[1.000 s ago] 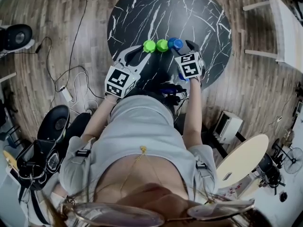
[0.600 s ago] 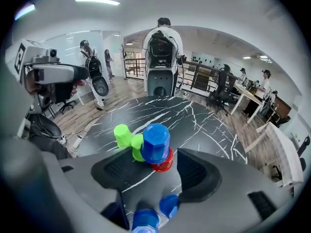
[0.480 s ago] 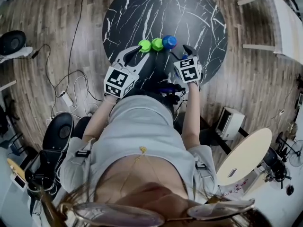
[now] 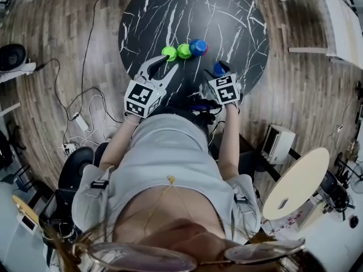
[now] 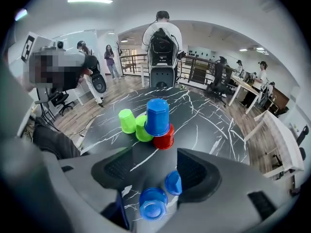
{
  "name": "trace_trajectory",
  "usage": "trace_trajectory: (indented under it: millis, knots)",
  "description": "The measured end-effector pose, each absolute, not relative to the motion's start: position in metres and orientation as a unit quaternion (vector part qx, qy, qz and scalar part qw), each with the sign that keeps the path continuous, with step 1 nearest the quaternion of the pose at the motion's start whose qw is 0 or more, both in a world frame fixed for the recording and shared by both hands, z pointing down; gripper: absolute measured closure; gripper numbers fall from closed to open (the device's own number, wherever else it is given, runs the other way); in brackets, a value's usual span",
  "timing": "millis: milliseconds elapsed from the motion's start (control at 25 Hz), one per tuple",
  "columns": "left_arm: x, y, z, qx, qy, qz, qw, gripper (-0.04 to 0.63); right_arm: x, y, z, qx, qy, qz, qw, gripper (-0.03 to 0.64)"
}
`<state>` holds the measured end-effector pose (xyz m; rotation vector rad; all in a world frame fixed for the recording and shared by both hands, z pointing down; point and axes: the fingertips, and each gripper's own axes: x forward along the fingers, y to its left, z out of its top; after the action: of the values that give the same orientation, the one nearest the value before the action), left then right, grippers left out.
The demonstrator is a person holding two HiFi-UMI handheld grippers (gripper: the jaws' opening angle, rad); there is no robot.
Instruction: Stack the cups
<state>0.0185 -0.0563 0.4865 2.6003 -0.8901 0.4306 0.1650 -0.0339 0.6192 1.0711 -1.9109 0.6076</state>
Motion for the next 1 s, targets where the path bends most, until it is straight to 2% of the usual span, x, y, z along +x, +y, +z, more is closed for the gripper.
trace_trajectory:
  millis: [520, 1000]
  knots:
    - [0.032, -0.047, 0.49, 0.92, -0.31, 0.158, 0.181, 0.465, 0.189, 0.008, 0.641, 0.425, -0.749, 0.272, 0.431, 0.327]
    - [0.042, -0.032, 0.494, 0.916, -0.316, 0.162, 0.186, 0.465, 0.199, 0.041, 0.672, 0.395, -0.736, 0.289, 0.468, 0.327]
